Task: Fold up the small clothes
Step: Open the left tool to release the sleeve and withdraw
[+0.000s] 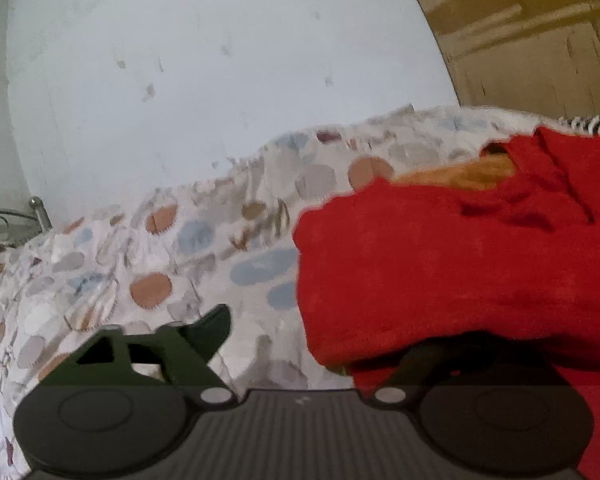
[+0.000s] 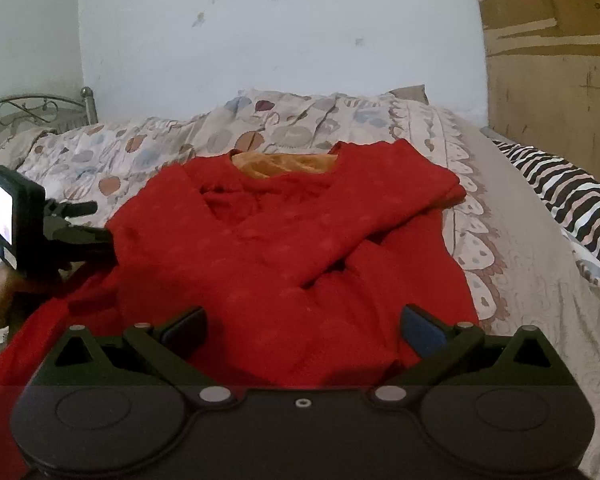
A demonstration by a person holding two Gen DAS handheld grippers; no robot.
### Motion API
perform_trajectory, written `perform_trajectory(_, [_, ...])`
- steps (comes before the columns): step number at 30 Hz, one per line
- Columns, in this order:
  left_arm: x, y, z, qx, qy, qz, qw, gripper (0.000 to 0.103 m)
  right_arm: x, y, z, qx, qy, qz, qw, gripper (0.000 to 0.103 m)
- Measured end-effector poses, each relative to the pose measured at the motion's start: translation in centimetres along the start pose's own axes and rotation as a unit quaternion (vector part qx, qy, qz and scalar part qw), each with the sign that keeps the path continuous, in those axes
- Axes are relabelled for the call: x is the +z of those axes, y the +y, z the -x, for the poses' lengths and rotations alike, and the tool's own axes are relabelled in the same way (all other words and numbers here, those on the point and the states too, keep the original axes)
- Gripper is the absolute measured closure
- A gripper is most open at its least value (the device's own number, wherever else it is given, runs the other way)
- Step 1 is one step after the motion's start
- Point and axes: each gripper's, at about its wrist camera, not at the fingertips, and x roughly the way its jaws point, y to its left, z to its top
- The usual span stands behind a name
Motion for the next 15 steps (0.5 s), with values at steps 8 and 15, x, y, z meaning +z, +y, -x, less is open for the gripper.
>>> perform_trajectory(8, [0.6,2.8,1.0,-0.018,-0.009,0.080,0.9966,0.094,0.0,0.3,-0.2,-0.005,0.002,0.007,1.000,0.000])
perform_trajectory(15, [-0.7,4.2,-1.3,-0.026,0.095,0.145,0.9845,0.098,-0.1,0.2,-0.4,-0.003,0.005,0.008,1.000,0.000])
